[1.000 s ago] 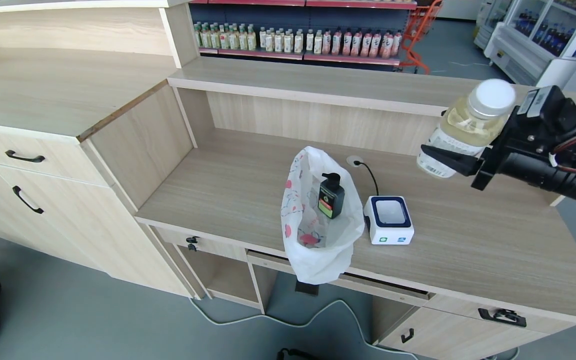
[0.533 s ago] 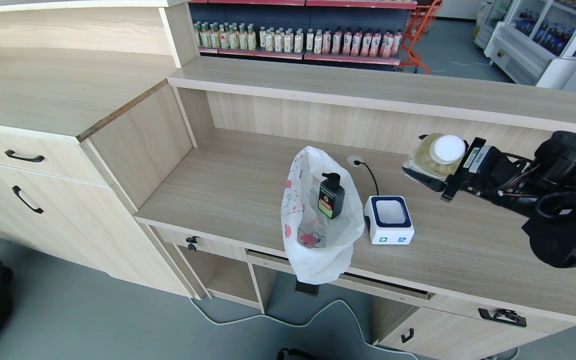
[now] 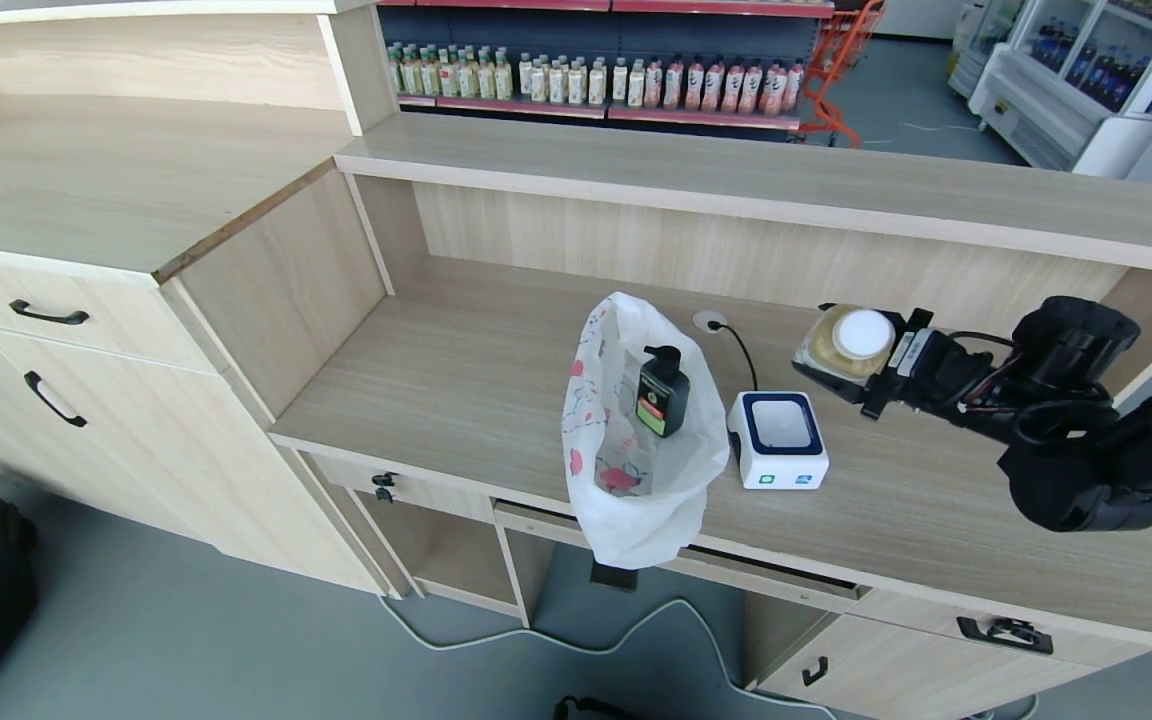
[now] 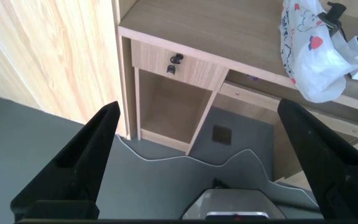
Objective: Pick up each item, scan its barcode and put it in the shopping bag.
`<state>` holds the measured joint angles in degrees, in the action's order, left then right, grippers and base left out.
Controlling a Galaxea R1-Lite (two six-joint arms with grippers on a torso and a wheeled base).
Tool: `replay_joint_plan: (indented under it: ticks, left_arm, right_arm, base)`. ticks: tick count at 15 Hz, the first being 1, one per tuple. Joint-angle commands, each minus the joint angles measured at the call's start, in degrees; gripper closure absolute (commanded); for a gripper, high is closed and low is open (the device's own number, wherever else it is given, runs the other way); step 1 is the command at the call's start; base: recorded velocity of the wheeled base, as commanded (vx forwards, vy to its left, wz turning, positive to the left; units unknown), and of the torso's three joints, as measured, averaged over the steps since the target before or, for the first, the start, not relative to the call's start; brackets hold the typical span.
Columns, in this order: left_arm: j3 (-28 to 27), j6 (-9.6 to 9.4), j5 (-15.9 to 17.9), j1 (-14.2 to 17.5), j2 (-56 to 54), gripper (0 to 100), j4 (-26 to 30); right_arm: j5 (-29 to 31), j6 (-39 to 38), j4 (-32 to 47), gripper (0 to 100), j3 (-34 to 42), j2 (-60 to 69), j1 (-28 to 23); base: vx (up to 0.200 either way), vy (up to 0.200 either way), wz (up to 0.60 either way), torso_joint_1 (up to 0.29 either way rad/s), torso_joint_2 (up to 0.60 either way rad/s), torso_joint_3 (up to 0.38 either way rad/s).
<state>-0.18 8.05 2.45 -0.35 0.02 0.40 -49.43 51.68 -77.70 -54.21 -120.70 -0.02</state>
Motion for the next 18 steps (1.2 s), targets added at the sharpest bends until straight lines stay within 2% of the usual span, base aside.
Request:
replay_joint_plan:
  ticks: [1, 18]
  left_arm:
    - [0.01, 0.04, 0.01, 0.0, -0.02, 0, 0.04]
    - [0.01, 0.04, 0.01, 0.0, -0.02, 0, 0.04]
  right_arm:
    - [0.04, 0.09, 0.01, 100, -1.51, -2.44, 0.38]
    - [0.3, 0.97, -0.08, 100, -4.94, -9.12, 1.78]
  base:
    - [0.0, 0.0, 0.0, 0.0, 0.0, 0.0]
    - [0.0, 0.0, 0.0, 0.0, 0.0, 0.0]
